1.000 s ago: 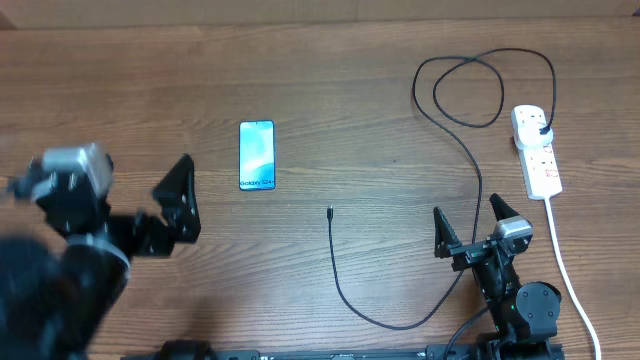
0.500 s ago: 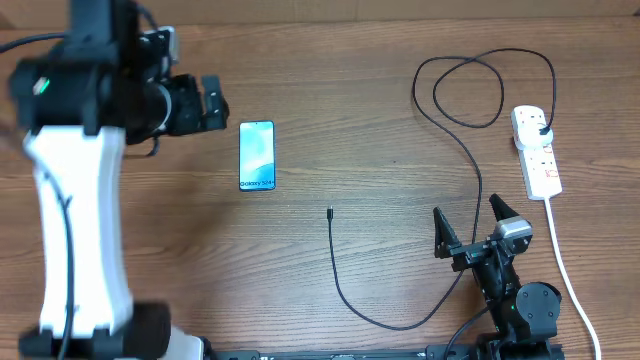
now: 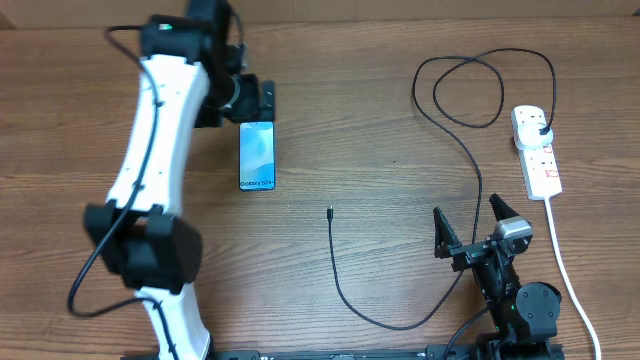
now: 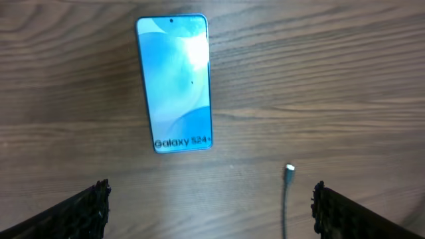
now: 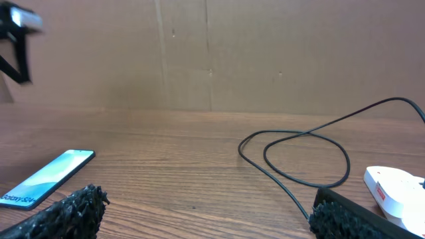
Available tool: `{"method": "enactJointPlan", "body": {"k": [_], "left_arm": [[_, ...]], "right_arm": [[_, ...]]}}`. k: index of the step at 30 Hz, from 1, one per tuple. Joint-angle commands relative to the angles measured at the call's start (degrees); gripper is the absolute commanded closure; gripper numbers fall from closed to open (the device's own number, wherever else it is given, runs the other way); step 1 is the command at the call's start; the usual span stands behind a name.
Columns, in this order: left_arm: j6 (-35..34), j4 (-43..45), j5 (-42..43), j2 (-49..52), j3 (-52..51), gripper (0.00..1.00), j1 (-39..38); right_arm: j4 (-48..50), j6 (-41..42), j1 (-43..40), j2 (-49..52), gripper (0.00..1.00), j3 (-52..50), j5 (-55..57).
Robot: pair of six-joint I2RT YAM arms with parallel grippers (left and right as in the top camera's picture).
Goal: Plug charger to phone and switch on socket
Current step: 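Reach the left gripper forward over the Galaxy phone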
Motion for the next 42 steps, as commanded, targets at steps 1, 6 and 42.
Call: {"method": "enactJointPlan", "body": {"k": [1,6,42], "left_arm": [[-1.7,0.6,-4.3,5.5,-0.5,0.00,-2.6],[-5.5,4.1,-5.1,12.5,-0.5,0.01,-3.7],[-1.4,23.0,-9.3,16.1,-19.8,0.03,-1.4]], "right_arm": [[0.2,0.3,-0.2,-0.5,0.00,-0.6,0.3],[0.2,0.3,-0.2,-0.5,0.00,-0.6,0.3],[0.2,0.3,-0.2,-0.5,0.00,-0.6,0.3]]}}
